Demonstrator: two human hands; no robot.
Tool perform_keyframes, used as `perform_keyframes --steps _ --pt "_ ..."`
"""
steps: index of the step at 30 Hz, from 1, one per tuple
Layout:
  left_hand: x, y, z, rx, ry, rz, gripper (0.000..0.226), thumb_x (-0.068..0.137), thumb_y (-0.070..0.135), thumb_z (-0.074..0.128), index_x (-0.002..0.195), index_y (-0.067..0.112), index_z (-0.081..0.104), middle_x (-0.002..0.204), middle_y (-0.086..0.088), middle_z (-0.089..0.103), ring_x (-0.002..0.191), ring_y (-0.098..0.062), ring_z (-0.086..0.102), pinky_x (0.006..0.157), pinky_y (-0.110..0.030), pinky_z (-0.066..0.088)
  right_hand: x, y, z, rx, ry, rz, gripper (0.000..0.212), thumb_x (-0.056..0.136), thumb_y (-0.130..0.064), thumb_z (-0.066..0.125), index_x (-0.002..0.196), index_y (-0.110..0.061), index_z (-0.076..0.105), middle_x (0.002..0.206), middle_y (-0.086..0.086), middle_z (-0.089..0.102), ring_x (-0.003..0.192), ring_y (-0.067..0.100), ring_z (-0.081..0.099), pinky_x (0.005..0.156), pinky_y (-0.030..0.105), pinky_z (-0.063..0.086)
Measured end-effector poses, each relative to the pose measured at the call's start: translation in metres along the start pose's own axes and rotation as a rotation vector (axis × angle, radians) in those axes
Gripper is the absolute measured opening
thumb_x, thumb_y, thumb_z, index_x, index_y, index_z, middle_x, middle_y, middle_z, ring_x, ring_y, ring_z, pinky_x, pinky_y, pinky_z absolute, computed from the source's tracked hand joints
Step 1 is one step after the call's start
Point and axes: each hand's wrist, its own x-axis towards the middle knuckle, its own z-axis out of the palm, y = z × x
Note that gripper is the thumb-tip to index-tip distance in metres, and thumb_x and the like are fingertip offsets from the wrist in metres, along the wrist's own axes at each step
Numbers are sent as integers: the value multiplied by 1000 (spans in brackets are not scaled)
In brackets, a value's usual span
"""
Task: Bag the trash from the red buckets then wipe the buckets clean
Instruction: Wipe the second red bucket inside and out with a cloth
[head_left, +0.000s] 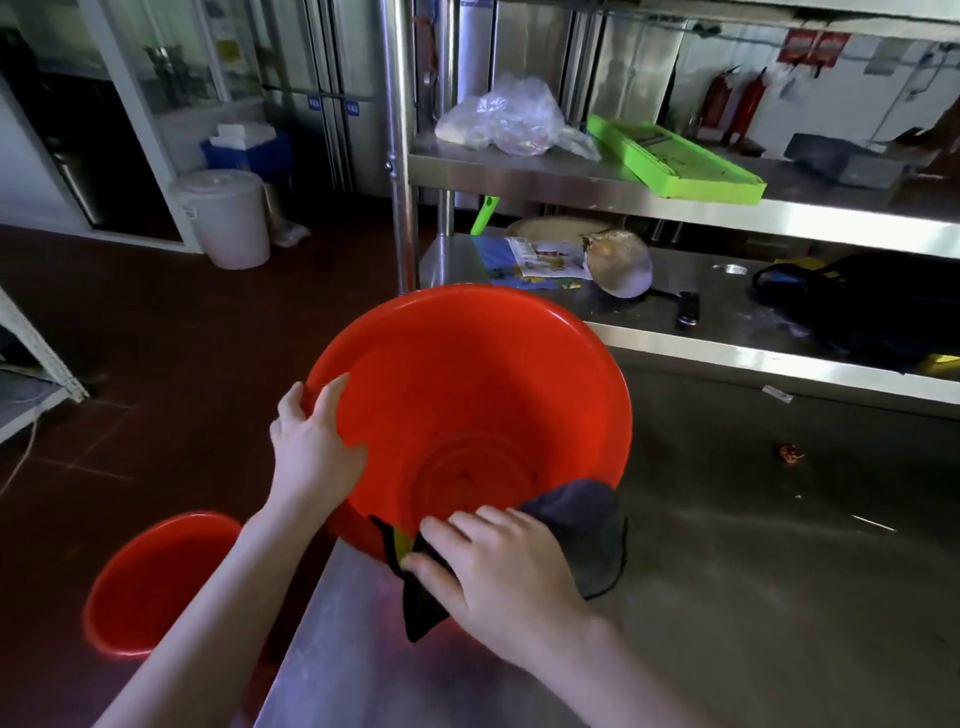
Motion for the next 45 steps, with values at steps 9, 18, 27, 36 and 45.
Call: perform_keyframes --steps 9,18,27,36,45 --pt "-33 -23 11 -314 326 36 82 82 -9 52 147 38 34 150 -2 36 136 -20 37 98 -17 30 -3 -10 -11 -110 -70 147 50 96 -51 35 65 -23 63 56 -2 62 51 22 61 49 31 46" --pt "-61 -45 21 -375 261 -51 73 81 -7 58 135 42 51 145 1 39 110 -4 43 65 5 36 -31 -26 0 -114 -231 168 53 94 -49 35 60 -22 64 56 -2 63 53 20 62 46 30 44" --pt "-87 -74 33 -415 362 61 75 83 -10 61 138 40 48 136 2 46 109 20 43 78 4 35 -37 -42 20 115 -545 124 61 101 -51 16 106 -12 63 105 12 67 102 32 59 83 43 44" --pt "-81 -89 98 -338 402 68 62 84 -8 55 139 16 43 136 -12 45 123 -4 39 99 0 22 -52 9 89 82 -748 259 65 101 -54 24 152 -15 24 157 6 30 145 21 25 119 42 17" --pt "-53 -114 167 -425 306 45 65 87 -2 59 139 30 35 138 -11 33 105 4 39 86 8 25 -54 47 128 -152 -730 381 67 101 -53 28 153 -11 22 159 8 24 147 20 19 120 39 11"
